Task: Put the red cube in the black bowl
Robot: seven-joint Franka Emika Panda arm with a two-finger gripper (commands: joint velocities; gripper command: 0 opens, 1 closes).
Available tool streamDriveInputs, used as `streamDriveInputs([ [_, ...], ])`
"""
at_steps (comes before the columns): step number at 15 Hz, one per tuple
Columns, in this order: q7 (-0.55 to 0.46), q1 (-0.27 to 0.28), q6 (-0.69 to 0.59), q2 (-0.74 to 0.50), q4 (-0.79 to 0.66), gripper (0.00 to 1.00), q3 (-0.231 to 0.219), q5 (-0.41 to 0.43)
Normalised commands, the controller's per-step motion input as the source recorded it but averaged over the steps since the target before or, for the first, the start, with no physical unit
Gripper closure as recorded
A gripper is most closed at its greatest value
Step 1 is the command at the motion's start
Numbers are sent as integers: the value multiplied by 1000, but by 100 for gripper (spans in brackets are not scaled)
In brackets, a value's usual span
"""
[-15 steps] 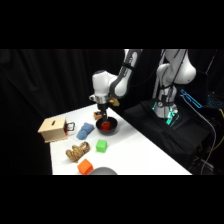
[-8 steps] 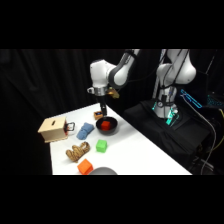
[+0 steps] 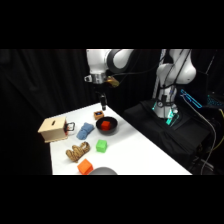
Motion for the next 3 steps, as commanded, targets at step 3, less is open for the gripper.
streamDriveInputs([
  [3, 115, 34, -316, -171, 109, 0, -2, -139],
])
